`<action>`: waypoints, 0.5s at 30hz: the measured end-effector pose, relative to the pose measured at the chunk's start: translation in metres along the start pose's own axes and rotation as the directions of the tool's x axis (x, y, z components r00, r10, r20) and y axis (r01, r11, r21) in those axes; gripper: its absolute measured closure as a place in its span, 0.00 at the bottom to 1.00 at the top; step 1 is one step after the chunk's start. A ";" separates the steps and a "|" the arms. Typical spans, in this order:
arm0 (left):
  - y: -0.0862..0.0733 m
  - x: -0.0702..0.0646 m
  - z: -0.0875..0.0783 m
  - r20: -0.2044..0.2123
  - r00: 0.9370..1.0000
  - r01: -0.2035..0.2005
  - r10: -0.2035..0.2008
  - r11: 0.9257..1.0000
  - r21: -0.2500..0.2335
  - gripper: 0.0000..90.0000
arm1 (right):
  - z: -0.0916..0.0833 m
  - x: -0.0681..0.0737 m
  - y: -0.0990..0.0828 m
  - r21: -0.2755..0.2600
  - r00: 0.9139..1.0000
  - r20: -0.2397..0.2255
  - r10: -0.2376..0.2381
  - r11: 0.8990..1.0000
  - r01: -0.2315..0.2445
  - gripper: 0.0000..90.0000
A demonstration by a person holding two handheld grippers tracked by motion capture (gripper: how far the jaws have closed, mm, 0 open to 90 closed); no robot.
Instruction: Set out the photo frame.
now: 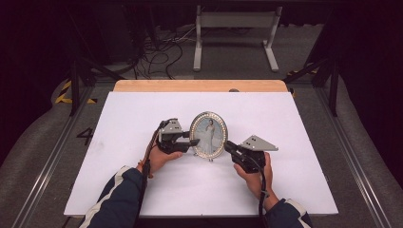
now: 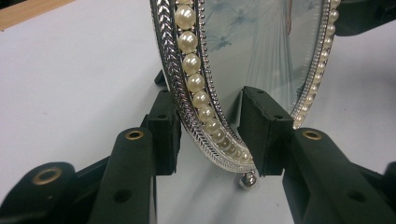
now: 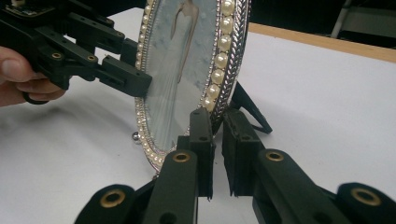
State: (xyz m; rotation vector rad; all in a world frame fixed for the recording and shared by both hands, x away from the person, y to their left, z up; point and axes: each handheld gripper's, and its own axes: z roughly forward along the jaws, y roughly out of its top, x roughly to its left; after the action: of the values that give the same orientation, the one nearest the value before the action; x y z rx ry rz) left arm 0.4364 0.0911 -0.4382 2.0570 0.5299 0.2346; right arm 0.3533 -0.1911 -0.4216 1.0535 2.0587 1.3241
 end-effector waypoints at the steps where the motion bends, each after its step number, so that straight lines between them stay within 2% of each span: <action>1: 0.000 -0.001 -0.001 -0.004 1.000 -0.001 0.001 1.000 0.002 0.67 | 0.000 0.000 0.000 0.002 1.000 0.001 0.001 1.000 -0.001 0.92; 3: -0.001 -0.003 -0.002 -0.007 1.000 0.002 -0.002 1.000 0.006 0.69 | 0.001 -0.002 0.000 0.004 1.000 0.002 0.007 1.000 -0.007 0.92; 8: -0.002 -0.008 -0.005 -0.019 1.000 -0.023 0.023 1.000 0.014 0.69 | 0.004 -0.006 0.002 0.009 1.000 0.010 0.014 1.000 -0.014 0.92; 15: -0.002 -0.012 -0.005 -0.016 1.000 -0.004 0.004 1.000 0.009 0.71 | 0.007 -0.011 0.002 0.011 1.000 0.012 0.012 1.000 -0.013 0.92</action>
State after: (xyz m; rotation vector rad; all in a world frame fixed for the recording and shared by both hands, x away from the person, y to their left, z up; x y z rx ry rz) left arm 0.4232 0.0906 -0.4366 2.0667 0.5376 0.2511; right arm 0.3654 -0.1954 -0.4226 1.0783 2.0569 1.3109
